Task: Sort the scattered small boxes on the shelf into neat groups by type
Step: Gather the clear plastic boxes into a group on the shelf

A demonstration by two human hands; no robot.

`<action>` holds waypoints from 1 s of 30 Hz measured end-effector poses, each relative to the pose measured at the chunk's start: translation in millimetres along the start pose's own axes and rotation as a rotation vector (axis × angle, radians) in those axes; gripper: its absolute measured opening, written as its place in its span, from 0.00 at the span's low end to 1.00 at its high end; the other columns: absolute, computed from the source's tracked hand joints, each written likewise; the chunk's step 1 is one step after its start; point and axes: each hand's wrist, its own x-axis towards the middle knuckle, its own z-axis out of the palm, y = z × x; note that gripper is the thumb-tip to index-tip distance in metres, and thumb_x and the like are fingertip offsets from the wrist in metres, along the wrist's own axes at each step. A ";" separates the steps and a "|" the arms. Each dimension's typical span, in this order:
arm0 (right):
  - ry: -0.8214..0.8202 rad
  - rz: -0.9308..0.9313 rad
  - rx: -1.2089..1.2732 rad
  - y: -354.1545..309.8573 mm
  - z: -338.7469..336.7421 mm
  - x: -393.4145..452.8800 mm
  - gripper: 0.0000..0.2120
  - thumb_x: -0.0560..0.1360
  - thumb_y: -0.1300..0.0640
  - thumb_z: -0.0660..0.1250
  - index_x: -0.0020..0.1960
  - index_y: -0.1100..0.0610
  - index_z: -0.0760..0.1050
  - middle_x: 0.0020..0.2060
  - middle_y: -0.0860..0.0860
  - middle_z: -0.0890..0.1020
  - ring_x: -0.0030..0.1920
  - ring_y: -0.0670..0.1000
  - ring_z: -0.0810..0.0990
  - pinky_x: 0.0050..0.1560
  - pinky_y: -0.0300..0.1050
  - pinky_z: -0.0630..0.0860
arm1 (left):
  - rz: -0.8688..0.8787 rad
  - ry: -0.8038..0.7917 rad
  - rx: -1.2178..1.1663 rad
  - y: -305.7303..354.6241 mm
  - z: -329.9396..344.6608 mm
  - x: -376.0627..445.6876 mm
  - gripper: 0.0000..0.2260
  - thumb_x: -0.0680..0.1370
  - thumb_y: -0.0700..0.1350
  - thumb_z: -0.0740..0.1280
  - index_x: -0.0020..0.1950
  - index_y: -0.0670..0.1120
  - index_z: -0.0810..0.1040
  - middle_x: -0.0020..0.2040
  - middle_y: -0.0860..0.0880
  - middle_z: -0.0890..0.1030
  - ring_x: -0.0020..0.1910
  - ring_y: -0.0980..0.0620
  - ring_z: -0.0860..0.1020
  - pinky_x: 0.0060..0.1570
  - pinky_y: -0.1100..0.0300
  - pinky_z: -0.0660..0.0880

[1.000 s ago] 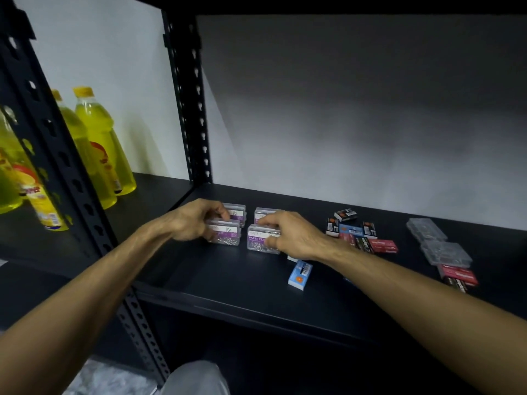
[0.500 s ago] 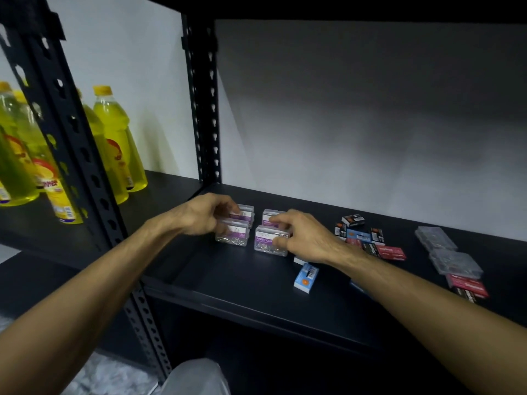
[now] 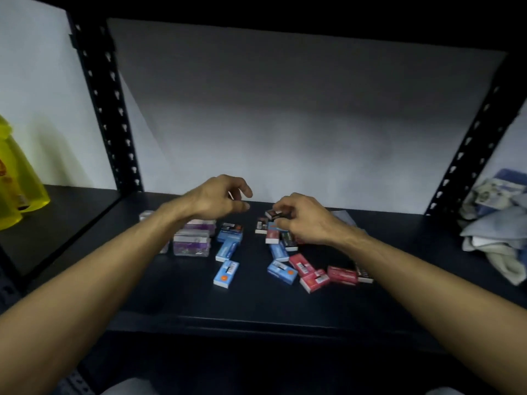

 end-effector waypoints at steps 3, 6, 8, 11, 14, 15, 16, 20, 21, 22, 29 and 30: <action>0.018 0.086 0.005 30.5 -20.3 -15.7 0.17 0.76 0.50 0.69 0.64 0.53 0.76 0.57 0.49 0.77 0.56 0.49 0.78 0.56 0.46 0.76 | 0.045 -0.057 -0.044 28.8 29.4 27.0 0.10 0.76 0.48 0.71 0.57 0.53 0.79 0.47 0.54 0.81 0.46 0.53 0.80 0.46 0.59 0.76; 0.059 0.140 -0.026 63.3 -35.3 -29.0 0.15 0.76 0.51 0.69 0.61 0.52 0.77 0.57 0.49 0.77 0.56 0.49 0.77 0.55 0.45 0.75 | 0.076 -0.110 -0.071 53.6 57.7 53.0 0.11 0.76 0.46 0.71 0.58 0.51 0.79 0.50 0.51 0.81 0.49 0.52 0.80 0.51 0.56 0.78; 0.064 0.181 -0.054 84.2 -42.1 -37.7 0.11 0.76 0.53 0.68 0.58 0.51 0.78 0.56 0.49 0.77 0.55 0.49 0.77 0.54 0.44 0.75 | 0.095 -0.138 -0.063 66.6 75.2 68.7 0.12 0.76 0.45 0.72 0.59 0.51 0.79 0.54 0.49 0.80 0.52 0.51 0.79 0.54 0.55 0.78; 0.007 0.222 -0.102 112.0 -46.9 -49.1 0.13 0.74 0.58 0.68 0.59 0.50 0.78 0.57 0.49 0.76 0.54 0.50 0.77 0.52 0.47 0.78 | 0.108 -0.184 -0.071 84.2 99.4 87.8 0.18 0.76 0.43 0.71 0.65 0.50 0.76 0.60 0.48 0.78 0.58 0.48 0.77 0.58 0.53 0.77; -0.064 0.213 -0.141 132.6 -47.2 -56.5 0.18 0.73 0.60 0.68 0.62 0.49 0.77 0.59 0.48 0.76 0.55 0.49 0.76 0.52 0.46 0.78 | 0.145 -0.217 -0.017 101.1 119.7 102.6 0.24 0.77 0.39 0.69 0.73 0.49 0.70 0.68 0.46 0.73 0.66 0.47 0.73 0.66 0.54 0.72; -0.088 0.202 -0.146 137.9 -46.3 -58.0 0.18 0.74 0.60 0.67 0.62 0.49 0.77 0.58 0.48 0.76 0.55 0.48 0.76 0.54 0.46 0.78 | 0.163 -0.225 0.013 105.3 125.2 107.6 0.25 0.77 0.38 0.68 0.74 0.48 0.69 0.70 0.46 0.71 0.68 0.47 0.71 0.67 0.57 0.69; -0.112 0.194 -0.149 142.3 -45.1 -59.6 0.18 0.75 0.60 0.66 0.63 0.49 0.77 0.58 0.48 0.76 0.56 0.48 0.75 0.55 0.46 0.77 | 0.179 -0.234 0.038 109.1 130.1 112.1 0.25 0.77 0.36 0.68 0.74 0.47 0.69 0.71 0.45 0.70 0.69 0.47 0.70 0.66 0.60 0.67; -0.145 0.171 -0.162 158.0 -40.4 -62.4 0.18 0.75 0.60 0.66 0.64 0.49 0.77 0.58 0.48 0.75 0.58 0.48 0.74 0.58 0.48 0.76 | 0.204 -0.302 0.145 117.2 150.5 130.2 0.28 0.77 0.36 0.67 0.76 0.48 0.66 0.79 0.45 0.59 0.76 0.45 0.61 0.74 0.54 0.61; -0.141 0.165 -0.168 161.2 -39.9 -62.6 0.18 0.75 0.59 0.67 0.64 0.48 0.76 0.58 0.48 0.75 0.58 0.48 0.72 0.58 0.48 0.75 | 0.203 -0.326 0.177 117.0 155.3 134.8 0.29 0.78 0.37 0.67 0.77 0.49 0.63 0.80 0.46 0.55 0.78 0.46 0.58 0.75 0.50 0.59; -0.140 0.162 -0.176 163.9 -39.4 -63.0 0.18 0.75 0.58 0.67 0.64 0.48 0.75 0.57 0.47 0.74 0.58 0.47 0.71 0.58 0.48 0.75 | 0.203 -0.352 0.201 116.2 159.5 138.9 0.30 0.78 0.39 0.67 0.78 0.51 0.62 0.81 0.47 0.53 0.78 0.46 0.57 0.75 0.47 0.60; -0.111 0.143 -0.177 180.1 -42.6 -67.7 0.13 0.73 0.54 0.71 0.56 0.46 0.74 0.53 0.45 0.73 0.54 0.47 0.70 0.53 0.43 0.72 | 0.241 -0.349 0.262 117.7 167.2 152.8 0.27 0.71 0.45 0.74 0.69 0.51 0.69 0.62 0.50 0.73 0.59 0.50 0.73 0.58 0.51 0.74; -0.114 0.146 -0.171 181.7 -44.0 -67.4 0.12 0.73 0.52 0.72 0.55 0.45 0.74 0.52 0.45 0.73 0.53 0.47 0.71 0.53 0.44 0.73 | 0.250 -0.349 0.282 117.7 165.4 153.9 0.27 0.71 0.49 0.74 0.68 0.52 0.69 0.61 0.51 0.71 0.58 0.50 0.72 0.57 0.50 0.74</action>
